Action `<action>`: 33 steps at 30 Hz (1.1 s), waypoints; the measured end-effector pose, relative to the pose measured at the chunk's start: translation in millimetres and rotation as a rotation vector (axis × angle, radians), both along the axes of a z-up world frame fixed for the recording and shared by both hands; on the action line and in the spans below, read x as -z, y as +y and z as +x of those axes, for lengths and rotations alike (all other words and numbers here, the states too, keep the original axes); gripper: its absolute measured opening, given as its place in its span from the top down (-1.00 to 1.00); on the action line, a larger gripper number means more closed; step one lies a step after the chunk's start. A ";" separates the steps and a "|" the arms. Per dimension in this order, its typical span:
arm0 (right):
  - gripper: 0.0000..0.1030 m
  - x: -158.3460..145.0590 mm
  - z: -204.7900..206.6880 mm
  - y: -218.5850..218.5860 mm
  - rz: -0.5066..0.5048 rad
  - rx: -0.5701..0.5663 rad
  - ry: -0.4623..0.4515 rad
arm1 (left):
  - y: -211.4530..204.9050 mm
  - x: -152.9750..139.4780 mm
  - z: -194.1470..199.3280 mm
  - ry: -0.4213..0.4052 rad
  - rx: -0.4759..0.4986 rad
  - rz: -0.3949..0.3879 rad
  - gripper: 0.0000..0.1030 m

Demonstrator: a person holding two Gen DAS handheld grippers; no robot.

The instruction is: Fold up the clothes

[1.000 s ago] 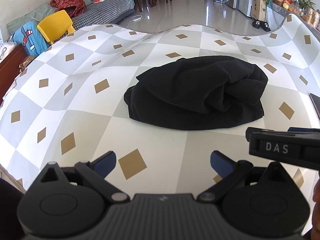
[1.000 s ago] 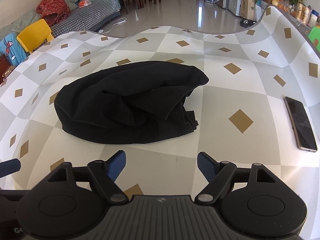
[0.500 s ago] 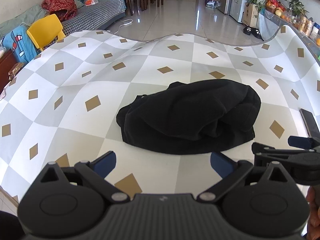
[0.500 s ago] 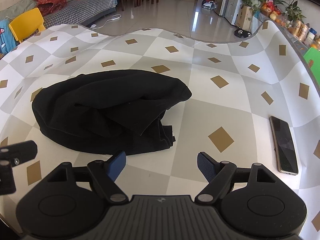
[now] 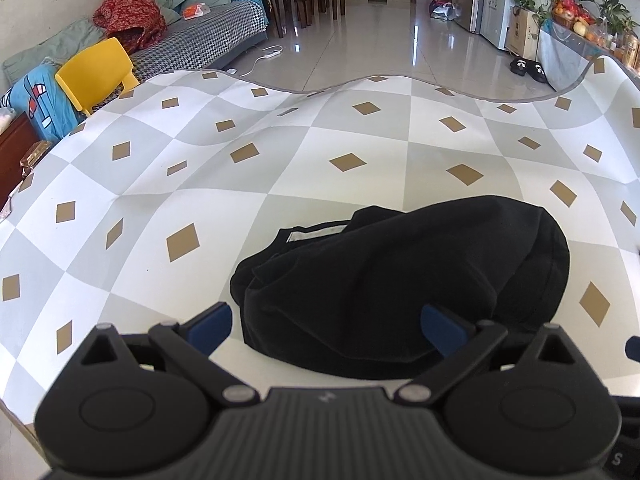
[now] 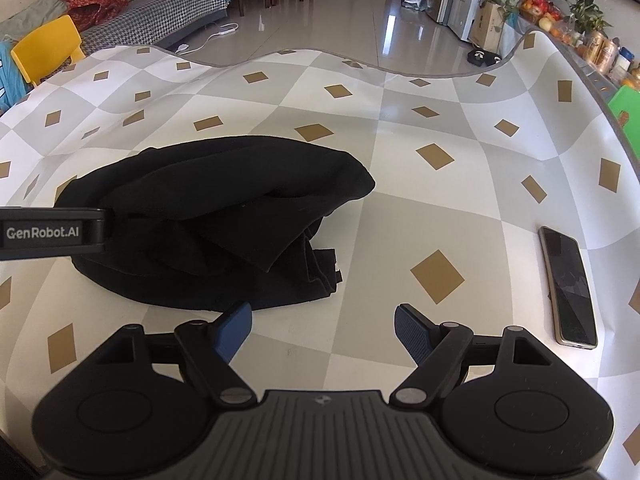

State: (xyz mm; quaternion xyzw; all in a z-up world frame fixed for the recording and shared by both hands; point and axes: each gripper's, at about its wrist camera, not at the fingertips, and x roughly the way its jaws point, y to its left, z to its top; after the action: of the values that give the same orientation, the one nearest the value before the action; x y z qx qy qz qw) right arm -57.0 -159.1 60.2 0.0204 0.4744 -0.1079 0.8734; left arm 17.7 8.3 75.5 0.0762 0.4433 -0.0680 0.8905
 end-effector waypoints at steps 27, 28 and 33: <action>-0.52 23.2 6.5 -12.2 0.035 0.008 0.113 | -19.5 51.4 34.2 0.011 -0.100 0.112 -1.00; -0.52 23.2 6.4 -12.5 0.035 0.009 0.113 | -20.5 53.2 35.0 0.015 -0.102 0.116 -1.00; -0.52 22.3 6.2 -13.7 0.036 0.008 0.111 | -25.9 59.8 36.7 0.021 -0.097 0.146 -1.00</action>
State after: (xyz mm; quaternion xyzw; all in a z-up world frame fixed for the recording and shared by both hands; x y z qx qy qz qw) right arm -50.8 -172.8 37.8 0.0318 0.5239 -0.1040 0.8448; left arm 54.4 -17.6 15.8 0.1187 0.4595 0.0070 0.8802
